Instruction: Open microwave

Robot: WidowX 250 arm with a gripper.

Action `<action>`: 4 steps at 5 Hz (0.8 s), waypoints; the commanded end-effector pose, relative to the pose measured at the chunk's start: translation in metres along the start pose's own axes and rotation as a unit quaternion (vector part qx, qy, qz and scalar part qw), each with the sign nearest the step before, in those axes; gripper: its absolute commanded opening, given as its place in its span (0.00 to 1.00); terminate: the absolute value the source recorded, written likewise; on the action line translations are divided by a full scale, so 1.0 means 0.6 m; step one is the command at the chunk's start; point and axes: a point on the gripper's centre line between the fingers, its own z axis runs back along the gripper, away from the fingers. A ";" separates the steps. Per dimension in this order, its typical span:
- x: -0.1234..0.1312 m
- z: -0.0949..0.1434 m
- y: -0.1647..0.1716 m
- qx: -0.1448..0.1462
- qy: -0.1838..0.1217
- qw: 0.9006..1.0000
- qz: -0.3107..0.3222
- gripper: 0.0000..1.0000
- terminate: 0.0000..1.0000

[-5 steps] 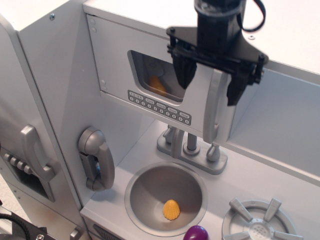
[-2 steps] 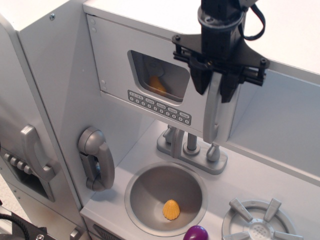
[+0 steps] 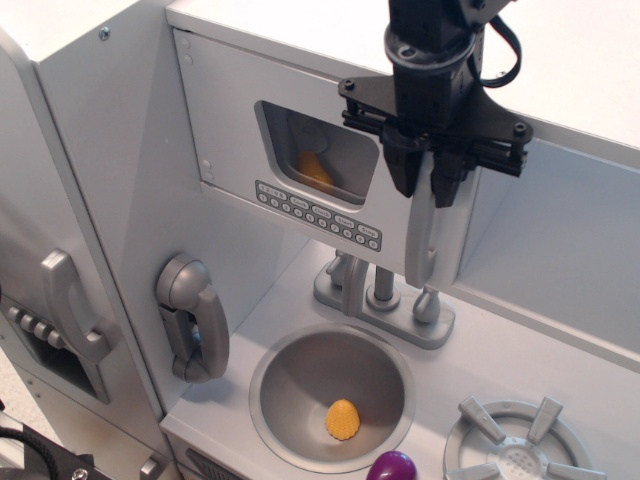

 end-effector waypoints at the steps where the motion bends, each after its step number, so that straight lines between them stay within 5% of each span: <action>1: -0.027 0.043 0.009 -0.012 -0.015 1.000 -0.011 0.00 0.00; 2: -0.059 0.065 0.024 -0.012 -0.005 0.999 -0.038 0.00 0.00; 3: -0.088 0.097 0.039 -0.016 0.027 0.996 -0.085 1.00 0.00; 4: -0.094 0.106 0.014 -0.033 0.100 0.992 -0.063 1.00 0.00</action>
